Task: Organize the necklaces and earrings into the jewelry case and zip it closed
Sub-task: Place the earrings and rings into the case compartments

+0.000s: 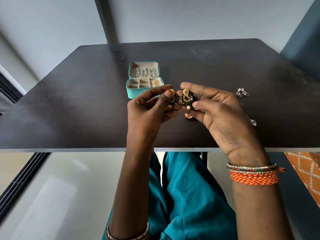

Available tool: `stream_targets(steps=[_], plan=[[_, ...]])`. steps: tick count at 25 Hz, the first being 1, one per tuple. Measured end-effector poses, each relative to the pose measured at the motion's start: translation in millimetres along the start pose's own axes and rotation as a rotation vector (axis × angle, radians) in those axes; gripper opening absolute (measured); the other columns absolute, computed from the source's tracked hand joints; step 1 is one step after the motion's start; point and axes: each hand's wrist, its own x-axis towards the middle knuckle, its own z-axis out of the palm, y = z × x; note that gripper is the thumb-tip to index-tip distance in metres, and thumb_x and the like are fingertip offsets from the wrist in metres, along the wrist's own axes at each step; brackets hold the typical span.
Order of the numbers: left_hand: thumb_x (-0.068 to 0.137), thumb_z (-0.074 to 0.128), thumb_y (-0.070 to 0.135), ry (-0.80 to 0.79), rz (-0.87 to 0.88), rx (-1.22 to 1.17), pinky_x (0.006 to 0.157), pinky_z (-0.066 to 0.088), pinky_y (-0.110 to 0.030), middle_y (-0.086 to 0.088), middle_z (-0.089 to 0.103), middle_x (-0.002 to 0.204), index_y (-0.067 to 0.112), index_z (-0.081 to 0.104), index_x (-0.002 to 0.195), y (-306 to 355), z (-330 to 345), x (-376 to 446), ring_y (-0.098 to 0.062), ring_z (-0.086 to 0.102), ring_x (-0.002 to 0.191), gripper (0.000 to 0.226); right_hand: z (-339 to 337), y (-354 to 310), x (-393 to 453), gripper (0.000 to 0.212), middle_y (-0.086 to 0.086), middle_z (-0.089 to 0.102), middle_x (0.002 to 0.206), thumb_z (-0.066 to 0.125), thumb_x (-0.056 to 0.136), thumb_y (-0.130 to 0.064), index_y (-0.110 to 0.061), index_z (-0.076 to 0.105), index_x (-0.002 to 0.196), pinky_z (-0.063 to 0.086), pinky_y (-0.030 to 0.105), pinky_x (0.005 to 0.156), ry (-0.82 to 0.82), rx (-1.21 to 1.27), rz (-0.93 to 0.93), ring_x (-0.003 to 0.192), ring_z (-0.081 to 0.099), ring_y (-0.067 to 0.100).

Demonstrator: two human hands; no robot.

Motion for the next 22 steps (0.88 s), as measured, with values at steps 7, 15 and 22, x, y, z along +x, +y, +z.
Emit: stream_targets(steps=[7, 15, 22], plan=[[0.091, 0.054, -0.002, -0.067, -0.010, -0.030, 0.067, 0.057, -0.021, -0.003, 0.071, 0.069, 0.010, 0.066, 0.102, 4.0, -6.4, -1.3, -0.013, 0.070, 0.072, 0.021, 3.2, 2.2, -1.0, 0.040, 0.009, 0.071, 0.108, 0.044, 0.088, 0.014, -0.004, 0.063, 0.118, 0.054, 0.025, 0.087, 0.021, -0.062, -0.048, 0.105, 0.066, 0.016], [0.087, 0.055, -0.004, -0.076, 0.014, -0.110, 0.073, 0.057, -0.022, -0.008, 0.074, 0.085, 0.008, 0.065, 0.106, -5.1, -13.7, 1.5, -0.016, 0.070, 0.079, 0.024, 12.9, 10.4, 10.4, 0.037, 0.006, 0.070, 0.112, 0.051, 0.088, 0.011, -0.005, 0.062, 0.120, 0.052, 0.017, 0.079, 0.061, -0.183, -0.134, 0.101, 0.067, 0.012], [0.089, 0.058, 0.009, 0.018, -0.003, -0.079, 0.068, 0.058, -0.022, -0.008, 0.074, 0.084, 0.005, 0.068, 0.101, -6.2, -14.3, 2.6, -0.017, 0.071, 0.075, 0.016, 13.5, 11.5, 7.2, 0.036, 0.003, 0.072, 0.108, 0.050, 0.089, 0.009, -0.008, 0.065, 0.116, 0.049, 0.013, 0.075, 0.012, -0.175, -0.104, 0.100, 0.067, 0.009]])
